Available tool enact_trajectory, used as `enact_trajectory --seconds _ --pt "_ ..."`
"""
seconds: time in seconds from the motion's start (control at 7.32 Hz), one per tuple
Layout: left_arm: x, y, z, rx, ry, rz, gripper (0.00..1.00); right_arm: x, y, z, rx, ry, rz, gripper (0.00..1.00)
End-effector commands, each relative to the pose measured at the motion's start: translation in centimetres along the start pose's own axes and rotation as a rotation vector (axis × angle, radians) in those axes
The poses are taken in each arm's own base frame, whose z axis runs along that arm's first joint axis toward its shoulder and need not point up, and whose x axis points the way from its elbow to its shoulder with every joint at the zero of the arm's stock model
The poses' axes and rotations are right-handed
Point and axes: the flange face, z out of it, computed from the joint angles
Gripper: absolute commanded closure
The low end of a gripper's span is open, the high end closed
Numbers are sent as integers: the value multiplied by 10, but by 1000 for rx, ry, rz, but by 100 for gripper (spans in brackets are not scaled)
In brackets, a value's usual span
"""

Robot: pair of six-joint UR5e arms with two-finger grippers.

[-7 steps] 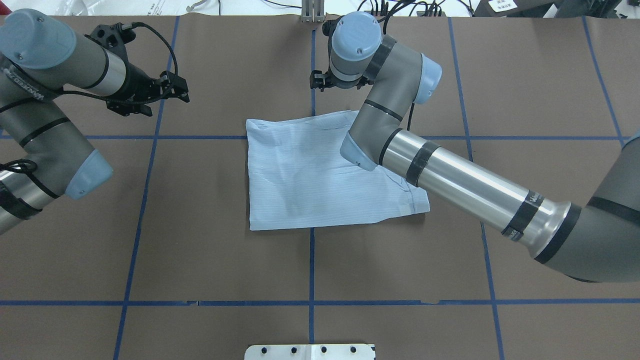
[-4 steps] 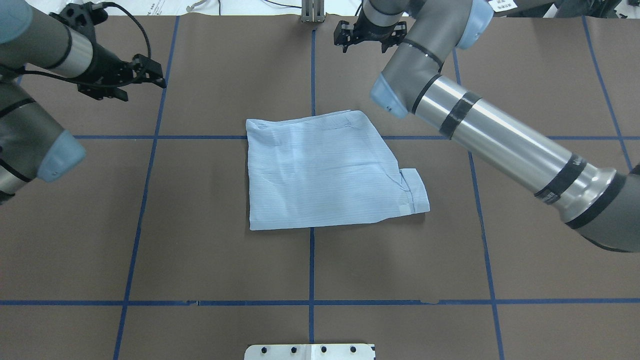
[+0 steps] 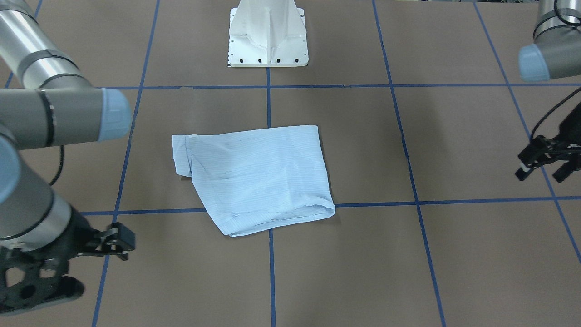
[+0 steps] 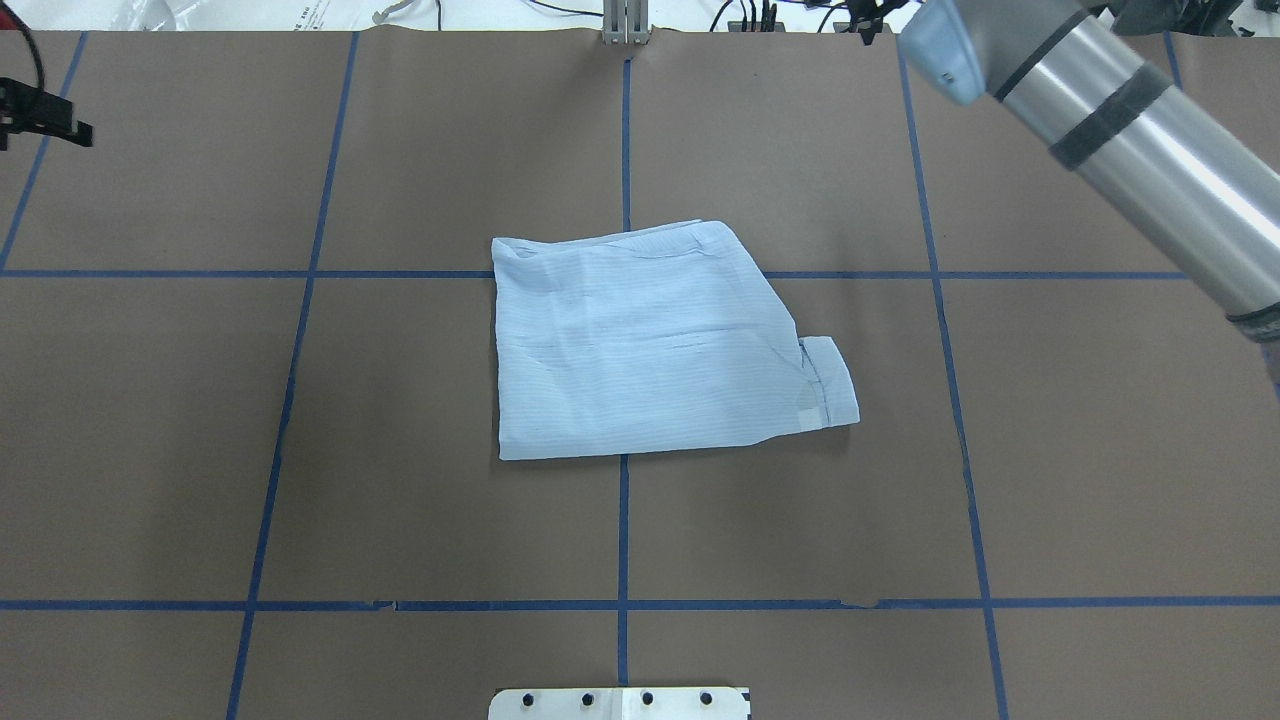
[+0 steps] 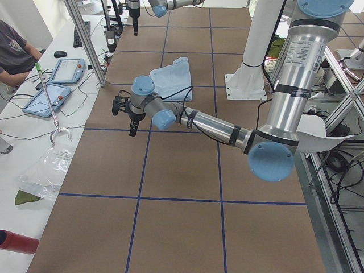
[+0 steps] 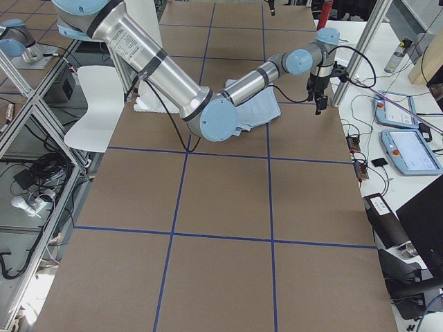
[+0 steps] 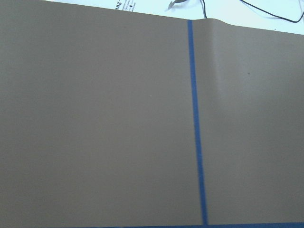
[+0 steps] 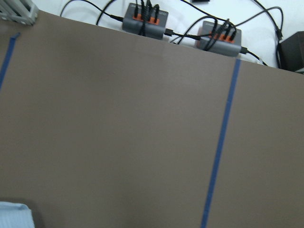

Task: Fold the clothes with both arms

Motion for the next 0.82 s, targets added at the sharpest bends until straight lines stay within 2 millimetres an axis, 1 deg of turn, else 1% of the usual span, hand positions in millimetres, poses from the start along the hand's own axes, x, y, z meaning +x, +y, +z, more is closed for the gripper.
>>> enact_trajectory --seconds 0.0,0.14,0.27,0.41,0.55,0.68 --pt "-103 10 -31 -55 -118 168 0 125 99 -2 -24 8 -61 0" --pt "-151 13 -53 -92 -159 229 0 159 142 0 -53 -40 -27 0" --pt "-180 26 -56 -118 -172 244 0 197 180 10 -74 -54 24 0" --pt "-211 52 -55 -127 -182 206 0 226 194 9 -79 -42 74 0" --pt "-223 62 -57 -117 -185 185 0 253 218 22 -107 -35 119 0" --pt "-220 59 -60 -104 -184 200 0 272 238 29 -125 -20 151 0"
